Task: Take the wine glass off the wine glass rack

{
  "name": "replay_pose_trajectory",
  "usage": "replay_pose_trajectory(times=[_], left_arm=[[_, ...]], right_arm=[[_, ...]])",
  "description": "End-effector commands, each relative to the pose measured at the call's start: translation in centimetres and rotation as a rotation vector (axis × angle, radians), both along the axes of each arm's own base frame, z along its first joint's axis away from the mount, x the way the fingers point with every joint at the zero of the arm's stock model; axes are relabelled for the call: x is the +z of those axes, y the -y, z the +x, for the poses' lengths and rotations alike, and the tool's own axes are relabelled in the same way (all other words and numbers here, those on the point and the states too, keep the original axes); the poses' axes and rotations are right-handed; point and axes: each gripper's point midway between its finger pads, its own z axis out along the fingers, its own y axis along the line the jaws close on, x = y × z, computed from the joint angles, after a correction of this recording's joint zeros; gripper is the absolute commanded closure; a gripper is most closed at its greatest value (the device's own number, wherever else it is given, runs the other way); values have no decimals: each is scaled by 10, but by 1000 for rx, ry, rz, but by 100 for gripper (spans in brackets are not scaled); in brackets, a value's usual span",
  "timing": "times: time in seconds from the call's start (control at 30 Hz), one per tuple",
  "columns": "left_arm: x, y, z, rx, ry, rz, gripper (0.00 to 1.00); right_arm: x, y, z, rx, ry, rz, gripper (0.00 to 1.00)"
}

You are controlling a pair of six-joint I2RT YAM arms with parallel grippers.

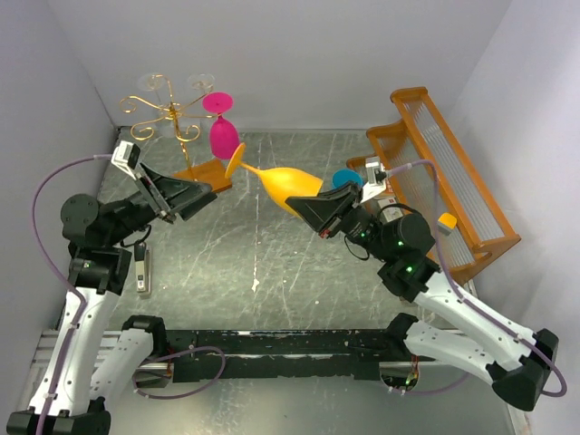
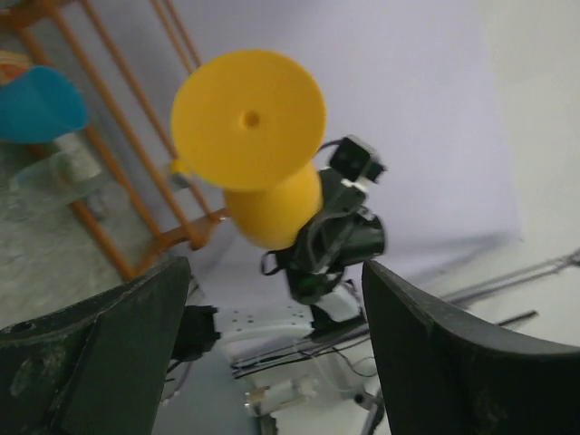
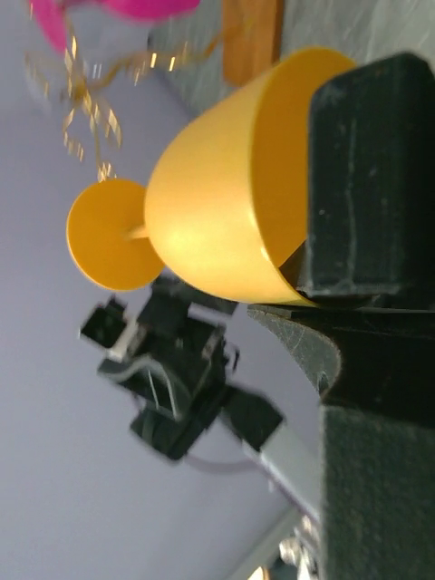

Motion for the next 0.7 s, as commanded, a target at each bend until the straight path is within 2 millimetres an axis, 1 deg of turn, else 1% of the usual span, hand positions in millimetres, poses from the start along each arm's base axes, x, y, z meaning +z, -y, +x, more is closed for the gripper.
replay_pose_trajectory(times=[0.0, 0.07, 0.1, 0.23, 0.27, 0.33, 0.37, 0.47, 0.6, 0.67], left_arm=[[-65, -7, 18, 112, -123, 249, 13], [-79, -11, 23, 146, -149, 291, 12], [-84, -13, 26, 163, -161, 307, 11], [-100, -23, 39, 238, -193, 367, 11], [-102, -24, 42, 250, -200, 375, 11], [-104, -26, 48, 269, -205, 384, 11], [-106, -27, 51, 276, -206, 388, 12], [-106, -26, 58, 281, -205, 389, 12], [-109, -24, 61, 263, -214, 387, 13], [-110, -24, 61, 258, -212, 392, 13]], right_arm=[[-63, 21, 42, -276, -78, -332, 100], [-90, 26, 46, -304, -113, -459, 100], [-100, 28, 47, -310, -125, -517, 100], [-142, 41, 51, -327, -167, -798, 100], [-156, 46, 50, -320, -185, -878, 100], [-166, 52, 48, -306, -201, -987, 100], [-177, 56, 48, -296, -221, -1050, 100], [-198, 71, 43, -284, -284, -1209, 100], [-221, 93, 37, -317, -422, -1355, 100], [-231, 97, 30, -292, -498, -1387, 100]])
